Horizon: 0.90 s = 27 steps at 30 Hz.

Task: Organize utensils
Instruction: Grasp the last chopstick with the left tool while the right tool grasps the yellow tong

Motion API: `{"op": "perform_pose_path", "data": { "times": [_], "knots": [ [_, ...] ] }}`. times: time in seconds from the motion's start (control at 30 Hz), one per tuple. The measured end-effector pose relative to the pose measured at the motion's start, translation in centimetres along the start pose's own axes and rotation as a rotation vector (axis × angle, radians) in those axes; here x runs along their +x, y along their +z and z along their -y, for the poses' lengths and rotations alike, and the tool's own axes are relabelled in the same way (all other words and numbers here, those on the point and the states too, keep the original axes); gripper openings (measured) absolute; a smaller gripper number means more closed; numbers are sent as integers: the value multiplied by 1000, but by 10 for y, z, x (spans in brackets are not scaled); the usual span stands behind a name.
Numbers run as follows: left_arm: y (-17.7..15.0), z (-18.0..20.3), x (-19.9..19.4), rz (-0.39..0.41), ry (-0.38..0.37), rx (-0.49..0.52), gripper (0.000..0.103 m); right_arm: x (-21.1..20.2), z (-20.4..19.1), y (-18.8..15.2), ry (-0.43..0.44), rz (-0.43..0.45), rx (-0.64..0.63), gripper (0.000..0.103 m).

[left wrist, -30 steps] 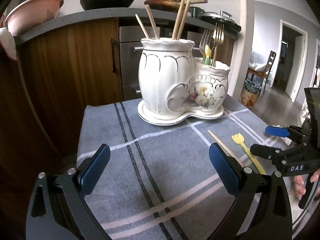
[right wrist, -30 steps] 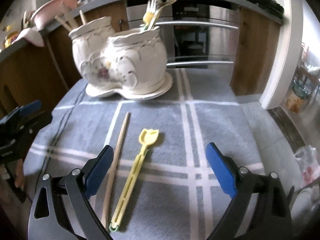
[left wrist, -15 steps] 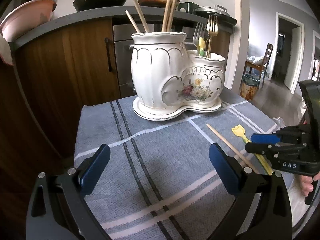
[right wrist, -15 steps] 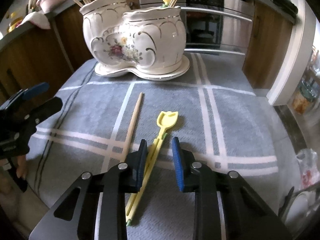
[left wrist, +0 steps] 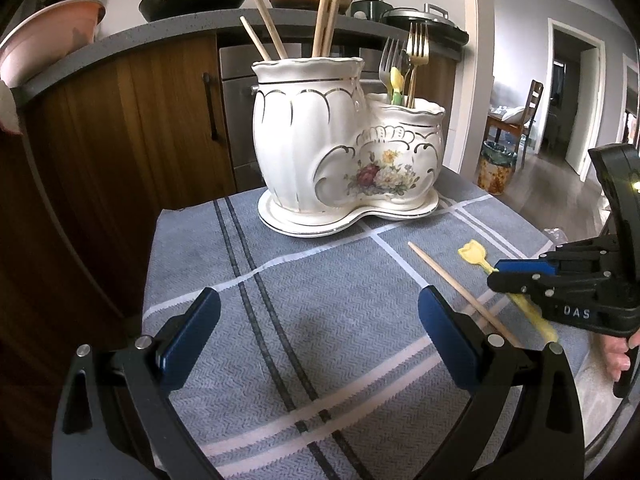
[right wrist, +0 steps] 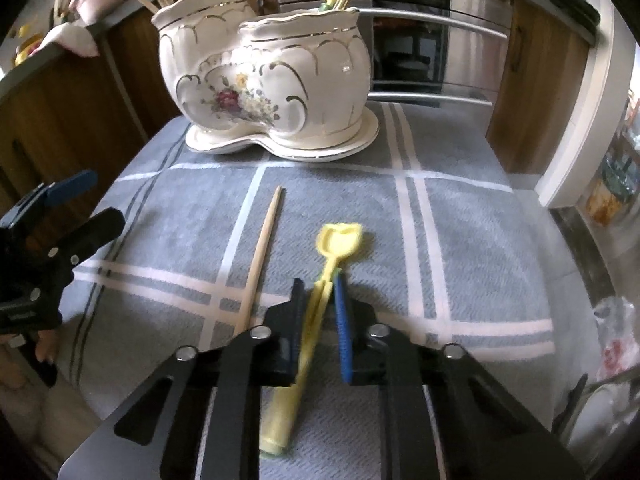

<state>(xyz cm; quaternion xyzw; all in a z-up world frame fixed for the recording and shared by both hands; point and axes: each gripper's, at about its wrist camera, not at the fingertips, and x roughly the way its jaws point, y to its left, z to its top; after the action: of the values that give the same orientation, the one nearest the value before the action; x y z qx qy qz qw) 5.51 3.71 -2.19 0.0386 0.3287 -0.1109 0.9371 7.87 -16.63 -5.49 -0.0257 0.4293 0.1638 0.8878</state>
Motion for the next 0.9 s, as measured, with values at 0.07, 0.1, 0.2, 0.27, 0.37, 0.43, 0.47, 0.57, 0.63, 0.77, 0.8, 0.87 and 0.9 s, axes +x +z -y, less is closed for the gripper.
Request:
{"op": "perform_pose_path", "data": {
  "times": [0.07,0.1,0.2,0.27,0.37,0.43,0.47,0.57,0.63,0.77,0.8,0.87,0.9],
  "knots": [
    [-1,1,0,-4,3,1,98,-2,6,2,2,24,10,11],
    [-1,2,1,-12,4,0,98,-4,8,2,-3,38,14,11],
    [1,7,4,-46,-16,-22,98,-10,20,4,-9,91,38,11],
    [3,15,7,-85,-40,-46,97,-14,29,3,21,126,75,11],
    [5,34,14,-135,-70,-50,97,-15,42,2,51,147,121,11],
    [5,51,18,-160,-79,-36,97,-14,48,0,56,146,136,11],
    [5,57,20,-166,-92,-35,97,-14,50,-1,59,147,144,11],
    [2,79,25,-194,-137,-20,92,-13,58,-1,71,148,162,11],
    [0,94,28,-216,-145,10,85,-14,60,-2,79,152,165,11],
    [-7,112,32,-258,-149,66,74,-17,62,-3,83,163,162,11],
    [-8,115,33,-262,-140,85,71,-17,63,-3,87,164,165,11],
    [-10,118,31,-263,-133,117,61,-18,64,-4,96,164,172,11],
    [-9,118,29,-266,-142,120,50,-18,65,-4,99,166,175,11]
  ]
}}
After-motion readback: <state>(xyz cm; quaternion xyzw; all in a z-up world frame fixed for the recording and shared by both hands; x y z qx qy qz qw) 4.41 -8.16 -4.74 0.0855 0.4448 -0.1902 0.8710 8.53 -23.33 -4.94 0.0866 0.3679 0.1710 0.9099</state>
